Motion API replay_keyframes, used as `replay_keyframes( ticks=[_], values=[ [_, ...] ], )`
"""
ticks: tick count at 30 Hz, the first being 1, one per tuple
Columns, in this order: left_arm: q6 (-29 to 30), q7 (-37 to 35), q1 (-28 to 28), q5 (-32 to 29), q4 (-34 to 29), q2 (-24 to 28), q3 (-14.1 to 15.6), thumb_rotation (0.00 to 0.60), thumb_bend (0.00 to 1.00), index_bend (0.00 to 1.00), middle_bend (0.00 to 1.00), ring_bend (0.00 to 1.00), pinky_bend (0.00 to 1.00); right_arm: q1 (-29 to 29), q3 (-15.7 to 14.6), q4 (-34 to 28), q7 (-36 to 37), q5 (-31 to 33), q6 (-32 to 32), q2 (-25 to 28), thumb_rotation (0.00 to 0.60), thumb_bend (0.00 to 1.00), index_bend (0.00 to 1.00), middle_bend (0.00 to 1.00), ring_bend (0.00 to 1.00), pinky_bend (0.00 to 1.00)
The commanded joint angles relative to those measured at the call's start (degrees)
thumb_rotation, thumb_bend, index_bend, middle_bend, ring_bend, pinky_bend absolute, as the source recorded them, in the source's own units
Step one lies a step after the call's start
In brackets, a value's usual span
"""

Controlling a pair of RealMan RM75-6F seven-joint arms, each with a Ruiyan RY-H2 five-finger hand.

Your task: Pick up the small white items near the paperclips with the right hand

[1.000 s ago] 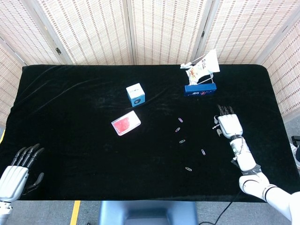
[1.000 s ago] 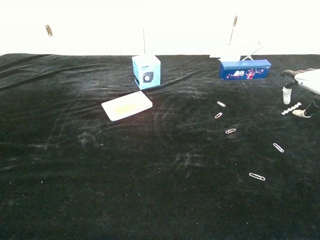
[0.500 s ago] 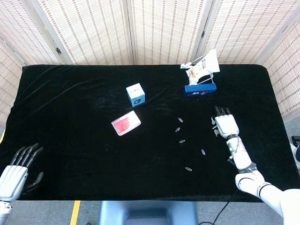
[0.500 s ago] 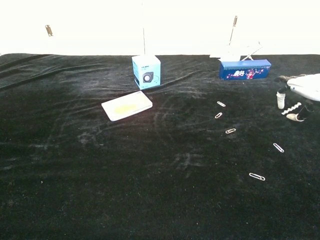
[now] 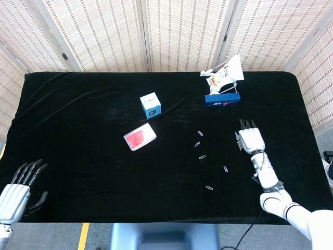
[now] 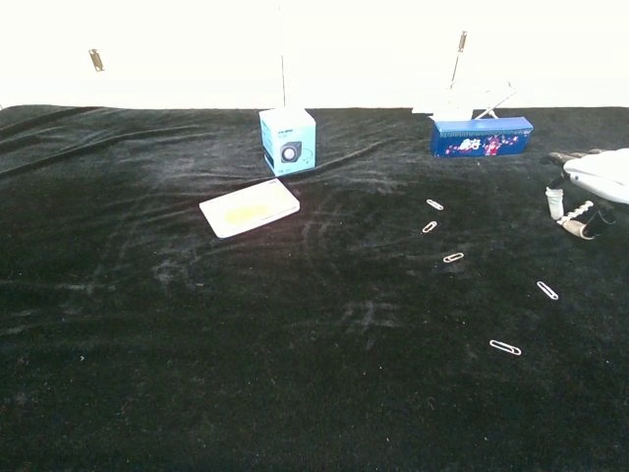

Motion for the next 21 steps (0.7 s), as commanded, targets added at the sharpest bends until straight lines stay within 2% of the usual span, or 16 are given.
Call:
replay_keyframes(
  ticks=[1, 10, 15, 21],
  values=[
    [-0.04, 0.08, 0.0, -0.07, 0.0, -0.03, -0.03, 0.6, 0.5, 0.0, 0.0, 0.0, 0.0, 0.0, 0.05, 0.38, -0.45, 0.35, -0.03, -0.27, 0.6, 0.5, 0.54, 0.0, 0.0, 0.0],
    [0.14, 0.05, 0.07, -0.11, 0.01, -0.07, -0.14, 0.6, 0.5, 0.0, 0.0, 0.0, 0.0, -0.5, 0.12, 0.06, 1.06, -0.76, 2.55, -0.41, 0.6, 0.51, 0.71, 0.0, 0.0, 0.0],
    [0.04, 0.33, 0.03, 0.08, -0.07, -0.18, -0.05, 0.6, 0.5, 0.0, 0.0, 0.0, 0.0, -1.2, 0.45, -3.64, 1.92, -2.26, 6.17, 1.74, 0.6, 0.51, 0.78, 0.03, 0.0, 0.0],
    [0.03, 0.51, 0.05, 0.13, -0.13, -0.25, -0.02, 0.6, 0.5, 0.0, 0.0, 0.0, 0.0, -1.86, 0.74, -8.09, 0.84, -2.75, 8.75, 4.15, 0.6, 0.52, 0.82, 0.05, 0.0, 0.0]
  ],
)
